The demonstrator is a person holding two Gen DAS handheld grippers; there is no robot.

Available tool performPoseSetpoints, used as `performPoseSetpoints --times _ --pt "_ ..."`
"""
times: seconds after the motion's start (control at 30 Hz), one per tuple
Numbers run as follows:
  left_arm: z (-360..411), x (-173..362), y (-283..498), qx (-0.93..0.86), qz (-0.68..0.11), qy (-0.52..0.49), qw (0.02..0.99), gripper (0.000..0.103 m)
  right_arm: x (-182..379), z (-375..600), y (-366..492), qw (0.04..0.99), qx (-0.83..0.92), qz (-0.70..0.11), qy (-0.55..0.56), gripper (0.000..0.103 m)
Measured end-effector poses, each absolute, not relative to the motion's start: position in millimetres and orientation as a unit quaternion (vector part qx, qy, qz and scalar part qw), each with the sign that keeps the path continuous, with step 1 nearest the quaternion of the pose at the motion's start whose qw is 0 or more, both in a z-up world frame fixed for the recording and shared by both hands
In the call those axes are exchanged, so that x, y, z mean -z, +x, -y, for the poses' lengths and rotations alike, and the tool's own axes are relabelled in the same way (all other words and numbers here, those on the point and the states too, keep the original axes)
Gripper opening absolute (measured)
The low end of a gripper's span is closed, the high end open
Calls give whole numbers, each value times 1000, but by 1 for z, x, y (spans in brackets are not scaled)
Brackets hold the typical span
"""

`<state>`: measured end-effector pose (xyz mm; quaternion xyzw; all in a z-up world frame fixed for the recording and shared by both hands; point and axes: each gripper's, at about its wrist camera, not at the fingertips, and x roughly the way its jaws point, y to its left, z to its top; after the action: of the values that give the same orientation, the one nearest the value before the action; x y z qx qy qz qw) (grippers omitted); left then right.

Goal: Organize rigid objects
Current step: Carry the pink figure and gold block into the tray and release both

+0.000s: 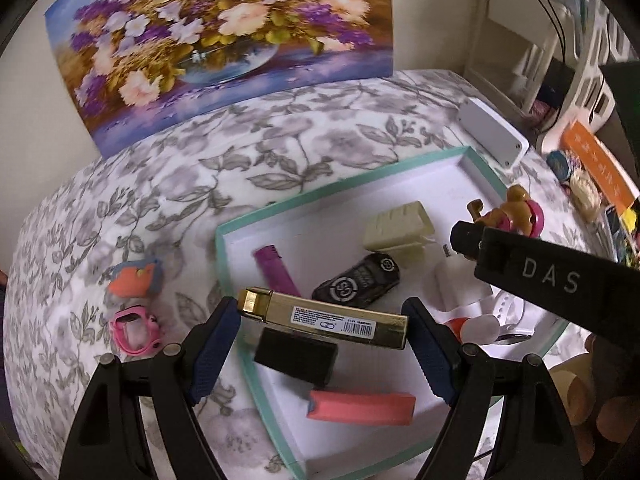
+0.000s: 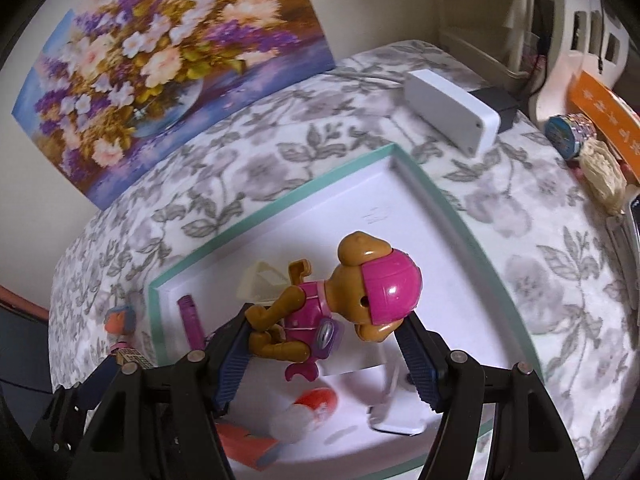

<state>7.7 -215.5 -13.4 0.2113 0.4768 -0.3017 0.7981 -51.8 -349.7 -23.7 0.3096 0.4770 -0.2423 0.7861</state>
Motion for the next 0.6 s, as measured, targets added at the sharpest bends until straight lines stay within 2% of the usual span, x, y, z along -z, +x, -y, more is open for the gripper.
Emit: performPoseSetpoints --times 0.6 --pt "230 38 -3 301 -507 233 773 84 36 346 -48 777 224 -501 307 73"
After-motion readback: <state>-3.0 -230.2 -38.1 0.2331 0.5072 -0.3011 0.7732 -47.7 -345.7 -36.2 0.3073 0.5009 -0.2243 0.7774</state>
